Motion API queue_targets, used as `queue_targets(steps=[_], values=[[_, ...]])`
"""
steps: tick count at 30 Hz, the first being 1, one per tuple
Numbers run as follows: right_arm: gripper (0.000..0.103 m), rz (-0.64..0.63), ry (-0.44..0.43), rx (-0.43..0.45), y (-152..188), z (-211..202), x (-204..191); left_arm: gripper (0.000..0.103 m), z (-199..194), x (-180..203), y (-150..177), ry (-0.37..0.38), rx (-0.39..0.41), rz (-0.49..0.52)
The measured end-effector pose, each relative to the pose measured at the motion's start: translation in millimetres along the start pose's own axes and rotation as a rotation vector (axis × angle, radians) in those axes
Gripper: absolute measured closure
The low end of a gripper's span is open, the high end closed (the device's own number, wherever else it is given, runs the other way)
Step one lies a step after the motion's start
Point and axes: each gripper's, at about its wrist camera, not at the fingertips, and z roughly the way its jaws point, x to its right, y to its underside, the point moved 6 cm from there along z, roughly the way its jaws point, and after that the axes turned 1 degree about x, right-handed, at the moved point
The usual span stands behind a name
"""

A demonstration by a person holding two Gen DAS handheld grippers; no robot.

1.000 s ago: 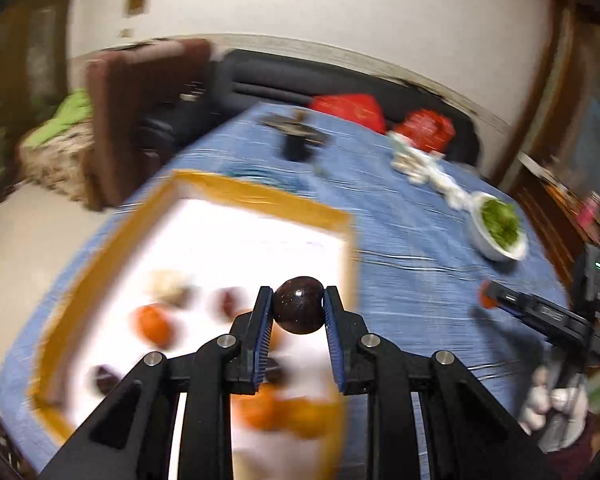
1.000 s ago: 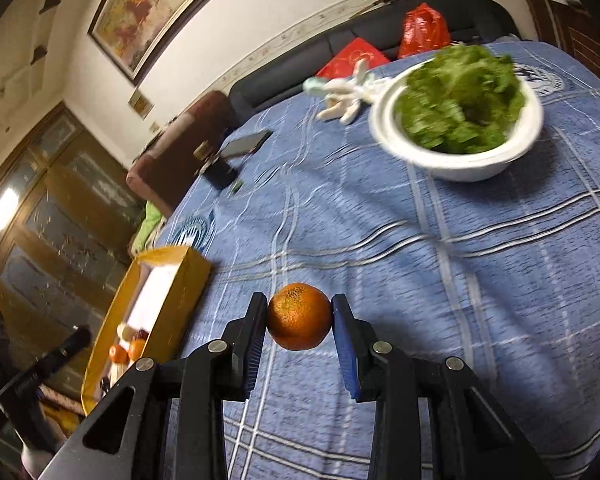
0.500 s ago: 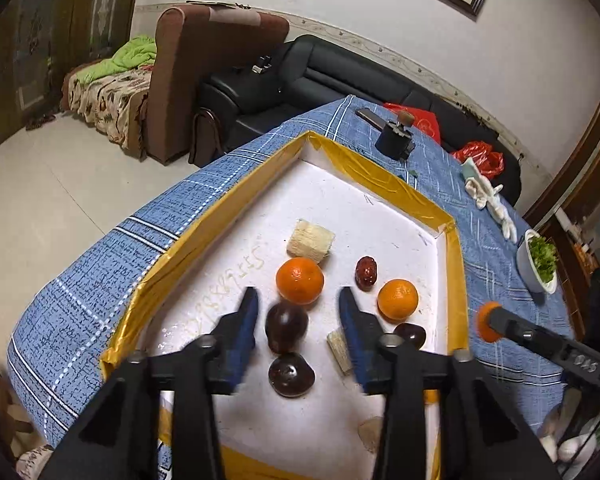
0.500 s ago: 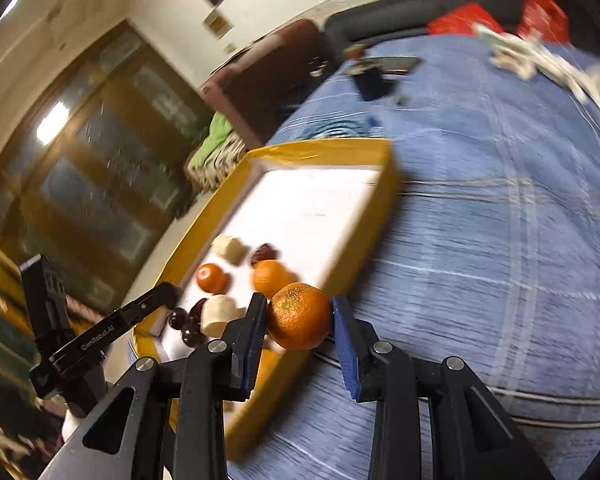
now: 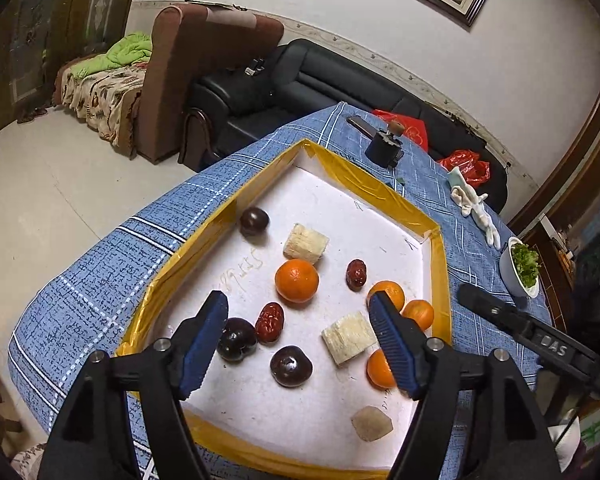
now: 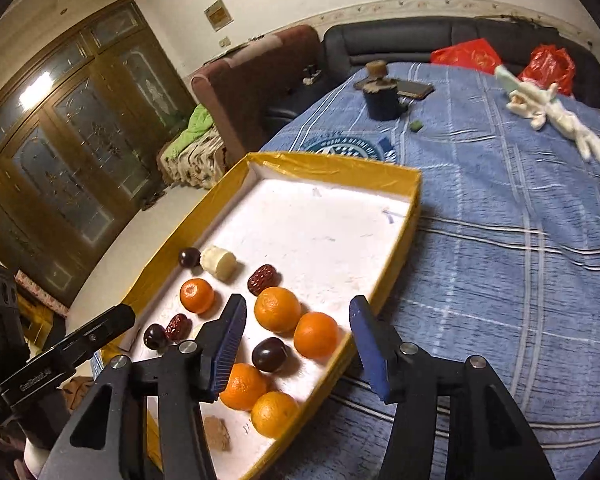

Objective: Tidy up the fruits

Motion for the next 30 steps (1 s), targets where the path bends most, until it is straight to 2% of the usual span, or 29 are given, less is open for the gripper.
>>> queue_targets(steps=[5, 8, 15, 21, 30], values=[[0.039, 0.023, 0.040, 0.044, 13.6, -30.9, 15.9, 0.029, -5.3, 13.9, 2.1, -0.024, 0.021, 0.047], [0.039, 0.033, 0.070, 0.038, 27.8, -42.5, 25.7, 0.027, -8.0, 31.0, 6.3, -0.039, 0.033, 0.101], [0.036, 0.046, 0.161, 0.060, 57.2, -65.6, 40.2, 0.013, -13.9, 78.5, 24.0, -0.118, 0.067, 0.247], [0.035, 0.000, 0.239, 0.064, 72.7, -73.9, 47.3, 0.010, -11.3, 97.6, 35.1, -0.136, 0.044, 0.277], [0.034, -0.007, 0.230, 0.043, 89.6, -74.5, 52.1, 0.010, -5.9, 109.6, 48.8, -0.160, 0.007, 0.312]])
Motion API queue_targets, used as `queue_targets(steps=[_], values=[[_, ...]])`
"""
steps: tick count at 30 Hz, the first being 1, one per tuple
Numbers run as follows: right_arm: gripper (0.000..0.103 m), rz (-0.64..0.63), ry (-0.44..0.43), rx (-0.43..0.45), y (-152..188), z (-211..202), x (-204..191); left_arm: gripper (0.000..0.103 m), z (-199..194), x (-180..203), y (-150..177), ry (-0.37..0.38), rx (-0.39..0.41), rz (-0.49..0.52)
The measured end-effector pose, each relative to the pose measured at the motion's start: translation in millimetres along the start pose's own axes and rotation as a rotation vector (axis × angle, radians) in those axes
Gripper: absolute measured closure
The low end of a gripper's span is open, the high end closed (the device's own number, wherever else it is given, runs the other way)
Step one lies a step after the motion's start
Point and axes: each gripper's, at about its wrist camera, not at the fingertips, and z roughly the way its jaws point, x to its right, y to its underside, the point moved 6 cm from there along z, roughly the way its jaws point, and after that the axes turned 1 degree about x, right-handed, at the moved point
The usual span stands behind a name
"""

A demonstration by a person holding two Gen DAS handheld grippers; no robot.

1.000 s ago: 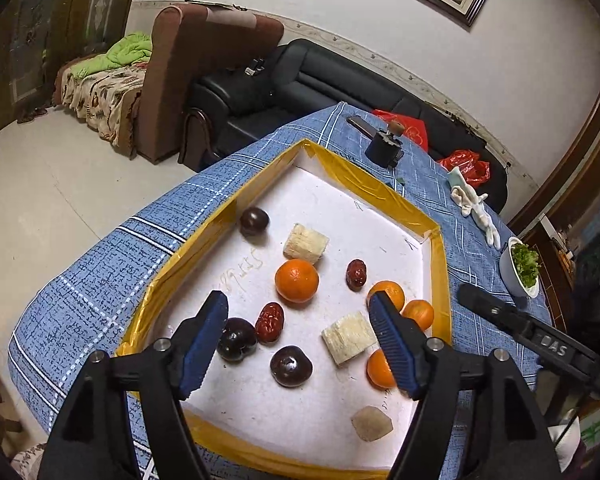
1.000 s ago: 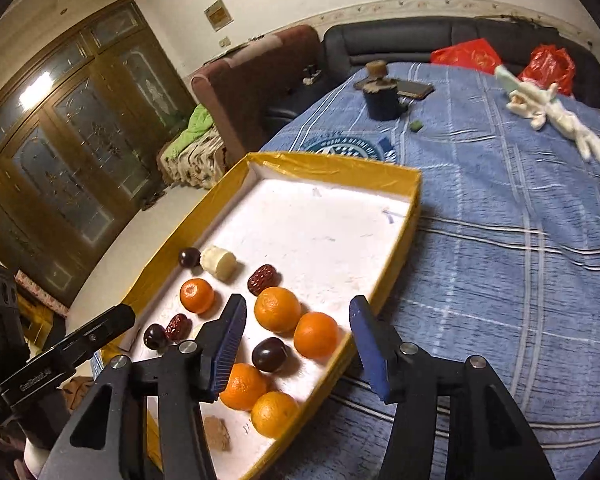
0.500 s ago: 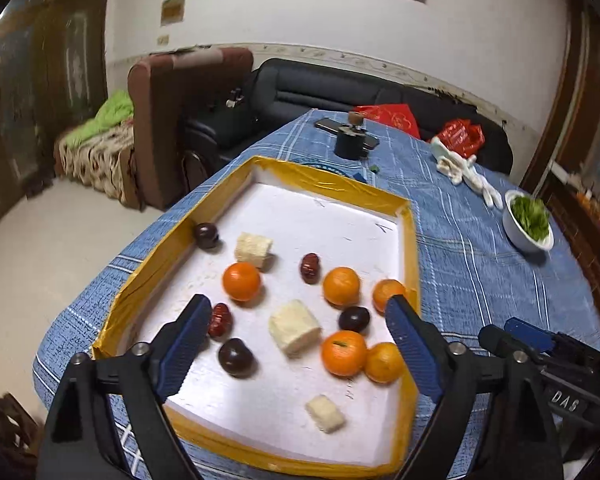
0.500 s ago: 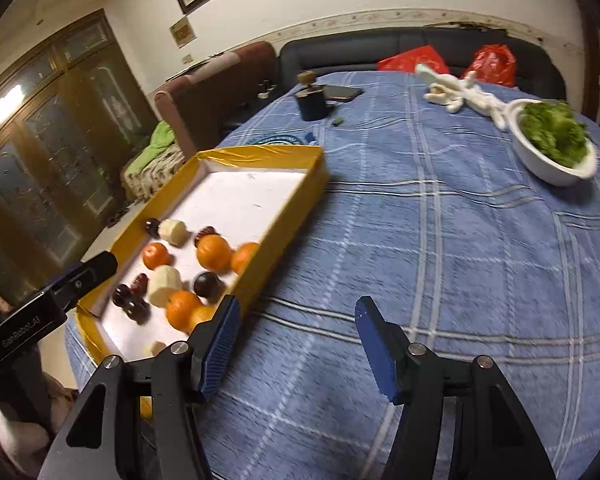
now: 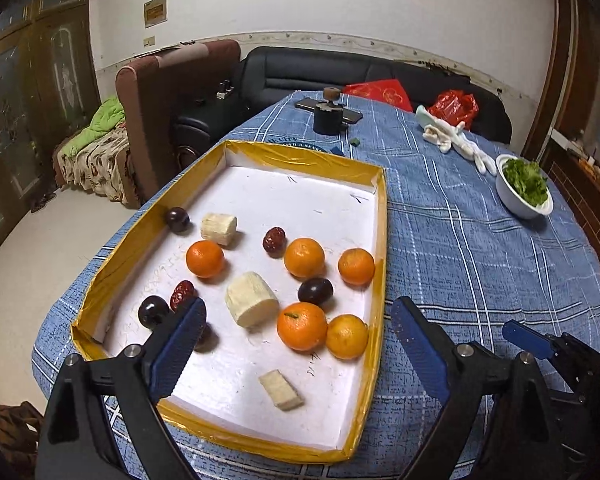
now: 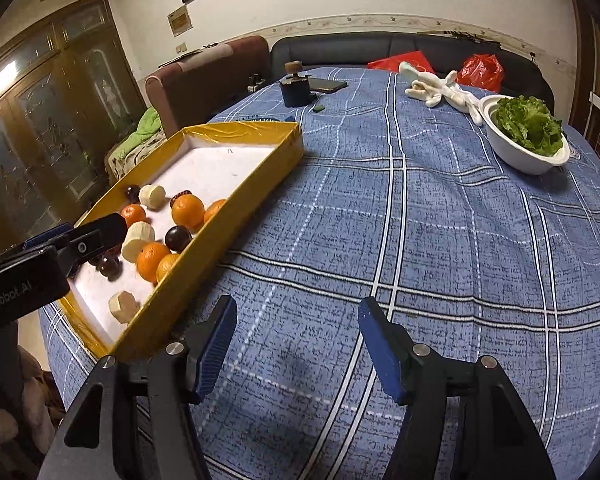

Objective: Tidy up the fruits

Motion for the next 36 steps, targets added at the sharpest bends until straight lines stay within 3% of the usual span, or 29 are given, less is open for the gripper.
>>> queue_targets(steps=[6, 9, 16, 20, 27, 30, 33, 36], values=[[0.034, -0.041, 0.009, 0.005, -1.9, -1.5, -2.3, 0.010, -0.5, 2.5, 0.9, -0.004, -0.003, 0.008], [0.034, -0.126, 0.031, 0.010, -8.3, -2.4, -7.0, 0.010, -1.4, 0.4, 1.2, -0.006, -0.004, 0.005], [0.030, -0.250, 0.109, 0.052, -30.1, -7.2, -2.8, 0.010, 2.5, -5.4, 2.3, -0.016, -0.012, -0.007], [0.030, -0.390, 0.228, 0.076, -37.5, 3.1, -0.9, 0.010, 3.0, -9.9, 1.5, -0.026, -0.009, -0.011], [0.030, -0.457, 0.293, 0.087, -57.1, 4.4, 8.4, 0.010, -1.3, -24.6, -2.8, -0.068, 0.029, -0.053], [0.027, -0.391, 0.247, 0.104, -57.3, -8.2, 3.3, 0.010, -3.4, -32.9, -4.7, -0.097, 0.047, -0.071], [0.021, -0.348, 0.172, 0.119, -44.9, -15.6, -15.7, 0.009, -5.4, -38.0, -5.6, -0.109, 0.057, -0.081], [0.020, -0.326, 0.097, 0.103, -26.4, -13.0, -39.9, 0.010, -8.2, -41.0, -6.2, -0.115, 0.065, -0.078]])
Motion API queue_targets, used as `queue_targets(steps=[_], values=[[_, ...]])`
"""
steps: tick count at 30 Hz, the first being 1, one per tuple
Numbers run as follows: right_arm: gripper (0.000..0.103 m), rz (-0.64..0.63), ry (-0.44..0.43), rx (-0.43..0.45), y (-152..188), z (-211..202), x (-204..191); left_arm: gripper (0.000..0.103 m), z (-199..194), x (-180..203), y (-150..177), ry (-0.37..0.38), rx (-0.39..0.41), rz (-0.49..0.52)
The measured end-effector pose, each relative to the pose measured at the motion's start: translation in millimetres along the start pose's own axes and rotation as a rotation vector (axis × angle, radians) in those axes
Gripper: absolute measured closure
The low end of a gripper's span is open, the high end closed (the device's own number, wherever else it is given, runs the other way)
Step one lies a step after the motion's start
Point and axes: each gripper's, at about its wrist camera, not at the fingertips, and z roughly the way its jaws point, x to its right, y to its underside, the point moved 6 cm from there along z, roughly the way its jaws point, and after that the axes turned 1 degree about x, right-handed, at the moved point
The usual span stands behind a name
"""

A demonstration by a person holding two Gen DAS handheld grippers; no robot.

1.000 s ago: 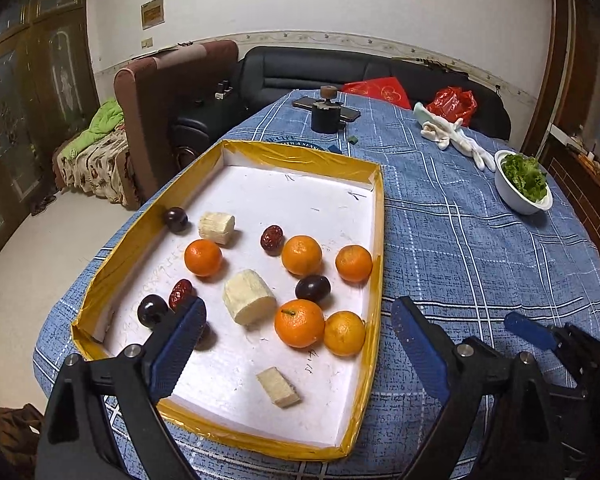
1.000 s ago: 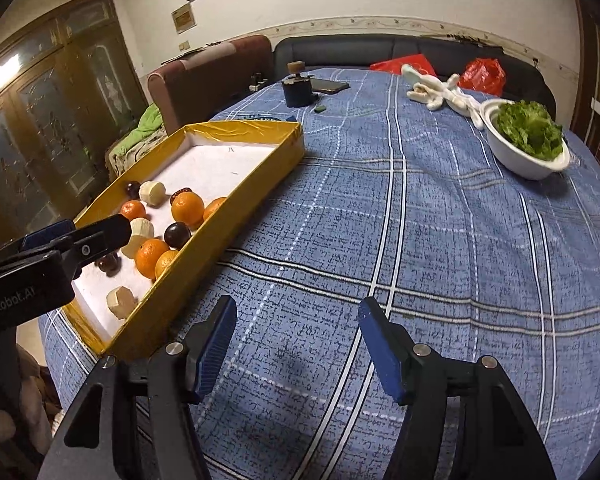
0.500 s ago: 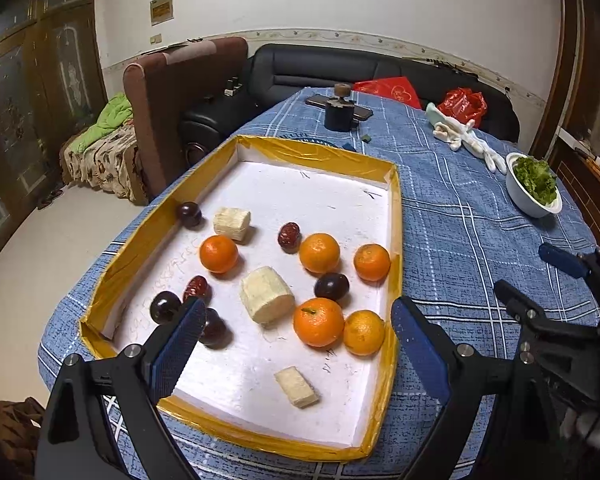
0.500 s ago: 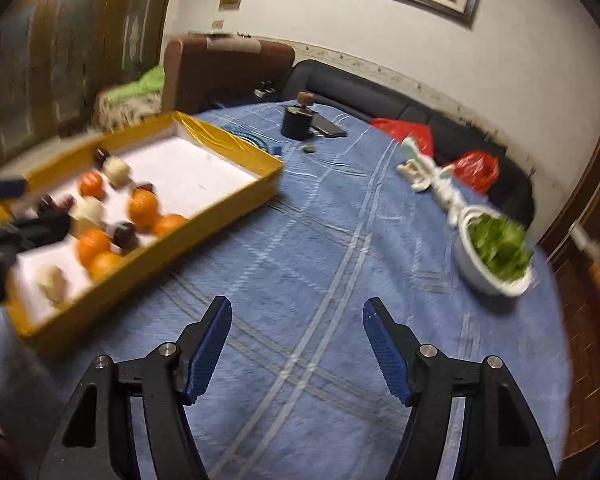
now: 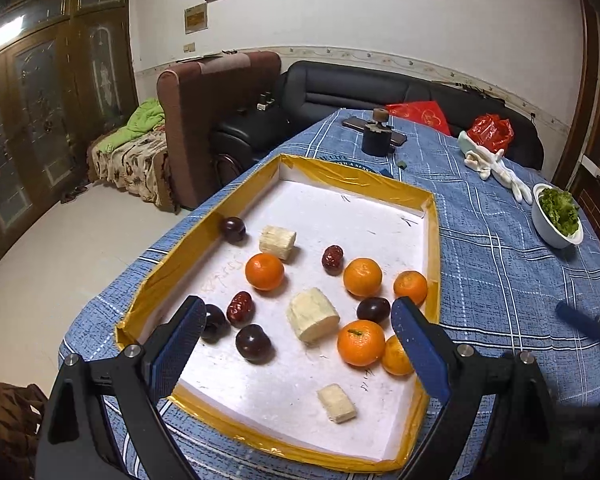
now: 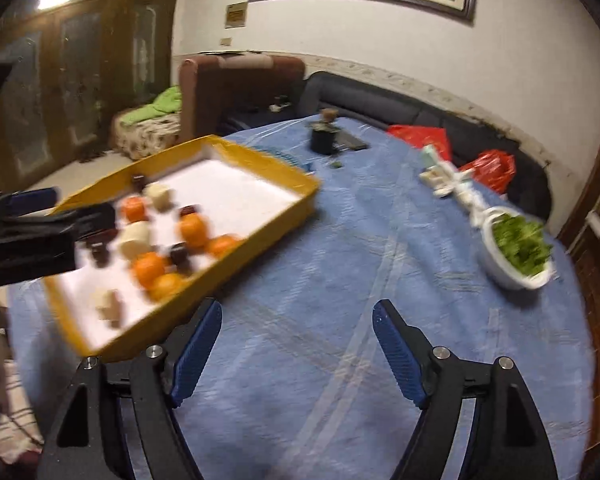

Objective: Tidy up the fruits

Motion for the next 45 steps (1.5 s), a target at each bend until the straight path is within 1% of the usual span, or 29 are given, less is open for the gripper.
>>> queue_targets(steps=[3, 8, 21, 45], values=[[0.020, 0.007, -0.041, -0.014, 6.7, 4.5, -23.1, 0.010, -3.2, -2.3, 0.1, -0.002, 0.010, 0.000], [0.020, 0.018, -0.057, -0.025, 9.8, 6.3, -37.3, 0.010, -5.0, -4.4, 1.2, 0.002, 0.011, -0.004], [0.019, 0.095, -0.079, -0.037, 9.5, 2.3, -37.2, 0.010, -6.8, -4.1, 5.4, 0.024, -0.004, -0.006], [0.017, 0.108, -0.105, -0.053, 9.7, 6.2, -42.9, 0.009, 3.0, 1.1, 8.6, 0.045, -0.032, 0.000]])
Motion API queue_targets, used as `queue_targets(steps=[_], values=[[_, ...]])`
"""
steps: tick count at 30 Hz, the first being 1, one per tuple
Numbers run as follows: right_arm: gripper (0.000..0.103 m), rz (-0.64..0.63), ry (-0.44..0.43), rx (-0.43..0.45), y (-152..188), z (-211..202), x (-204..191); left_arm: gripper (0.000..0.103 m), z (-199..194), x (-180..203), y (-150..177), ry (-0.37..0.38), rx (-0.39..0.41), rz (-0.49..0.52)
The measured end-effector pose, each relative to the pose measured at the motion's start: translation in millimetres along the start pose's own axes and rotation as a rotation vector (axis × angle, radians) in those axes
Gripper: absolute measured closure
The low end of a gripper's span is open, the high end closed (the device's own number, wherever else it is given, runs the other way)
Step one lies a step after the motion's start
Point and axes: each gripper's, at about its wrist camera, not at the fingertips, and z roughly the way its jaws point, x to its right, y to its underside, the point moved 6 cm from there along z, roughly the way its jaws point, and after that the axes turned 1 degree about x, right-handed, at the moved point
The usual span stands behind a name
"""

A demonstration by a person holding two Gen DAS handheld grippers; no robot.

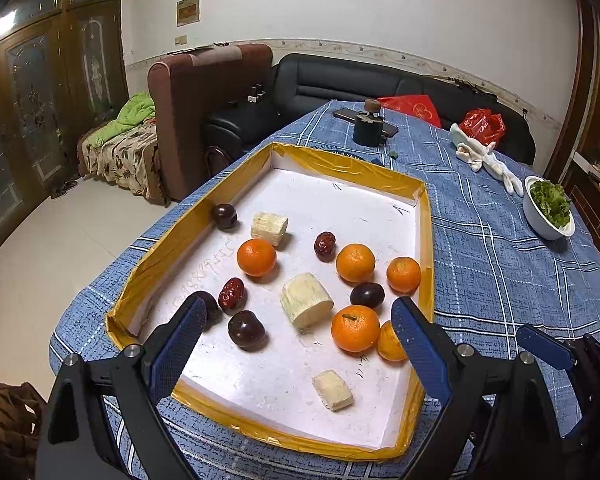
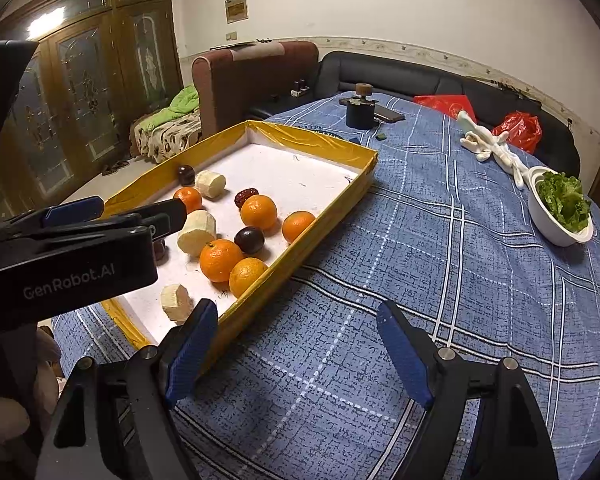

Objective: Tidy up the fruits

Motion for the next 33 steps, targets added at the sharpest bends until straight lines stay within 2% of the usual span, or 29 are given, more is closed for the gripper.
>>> queue_targets(steps=[14, 17, 21, 22, 23, 25, 30, 33], values=[[0.016, 0.004, -0.010, -0.007, 2.7, 2.1, -3.2, 0.009, 1.0, 0.0, 0.4, 0.000, 0.000, -0.001], [0.016, 0.010, -0.013, -0.005, 4.4, 0.2, -3.6, 0.009, -6.9, -2.8, -0.2, -0.028, 0.035, -0.009], [0.016, 0.011, -0.013, 0.009, 5.4, -6.7, -5.2, 0.008, -38.2, -10.0, -8.2, -0.133, 0.173, -0.021], [0.016, 0.011, -0.013, 0.014, 5.6, -8.7, -5.0, 0.002, -47.4, -12.1, -9.7, -0.157, 0.205, -0.027], [0.016, 0.010, -0.013, 0.020, 5.6, -11.9, -5.6, 0.000, -57.0, -14.1, -11.5, -0.178, 0.237, -0.036], [0.016, 0.009, -0.013, 0.029, 5.2, -16.7, -6.7, 0.000, -73.5, -19.3, -13.7, -0.190, 0.282, -0.063], [0.016, 0.006, -0.015, 0.058, 7.1, -32.1, -11.3, 0.000, -81.9, -36.8, -4.1, -0.164, 0.253, -0.170], [0.016, 0.001, -0.015, 0.072, 9.4, -40.3, -13.5, 0.000, -86.0, -38.8, -2.8, -0.176, 0.249, -0.169]])
